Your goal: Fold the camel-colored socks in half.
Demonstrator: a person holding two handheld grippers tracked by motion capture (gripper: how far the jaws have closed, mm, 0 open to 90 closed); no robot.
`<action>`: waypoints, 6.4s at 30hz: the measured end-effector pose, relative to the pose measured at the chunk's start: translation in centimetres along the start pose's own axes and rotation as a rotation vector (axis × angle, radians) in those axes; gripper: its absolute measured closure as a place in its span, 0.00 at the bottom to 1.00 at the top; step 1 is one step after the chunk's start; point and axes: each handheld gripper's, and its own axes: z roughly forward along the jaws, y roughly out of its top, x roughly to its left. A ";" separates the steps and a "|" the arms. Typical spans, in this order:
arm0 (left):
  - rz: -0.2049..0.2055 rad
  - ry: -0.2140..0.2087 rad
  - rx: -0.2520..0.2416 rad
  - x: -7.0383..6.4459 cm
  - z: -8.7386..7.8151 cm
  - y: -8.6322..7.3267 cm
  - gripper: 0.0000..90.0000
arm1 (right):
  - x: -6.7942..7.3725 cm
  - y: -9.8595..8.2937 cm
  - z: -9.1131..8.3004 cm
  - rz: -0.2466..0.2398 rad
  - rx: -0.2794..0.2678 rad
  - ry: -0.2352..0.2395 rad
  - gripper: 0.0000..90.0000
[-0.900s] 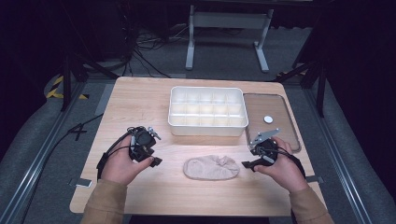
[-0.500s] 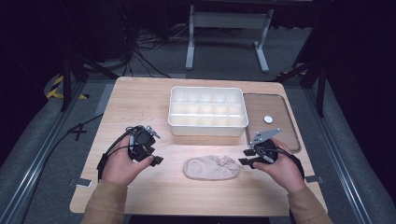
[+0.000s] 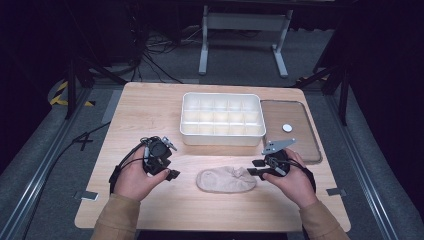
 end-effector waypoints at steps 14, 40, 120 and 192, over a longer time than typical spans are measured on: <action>0.000 -0.020 -0.033 -0.5 0.0 0.0 0.50 | 1.6 1.2 1.6 -0.060 0.037 0.043 1.00; -0.002 -0.045 -0.019 -1.3 1.5 0.6 0.50 | 4.8 1.6 5.9 -0.064 0.062 0.135 1.00; -0.032 -0.072 0.115 -3.5 6.8 2.3 0.95 | 2.7 -1.0 4.6 -0.001 0.135 0.067 0.95; -0.010 -0.200 -0.091 -3.7 4.4 3.4 0.70 | 4.7 0.9 1.6 -0.102 -0.077 0.025 0.84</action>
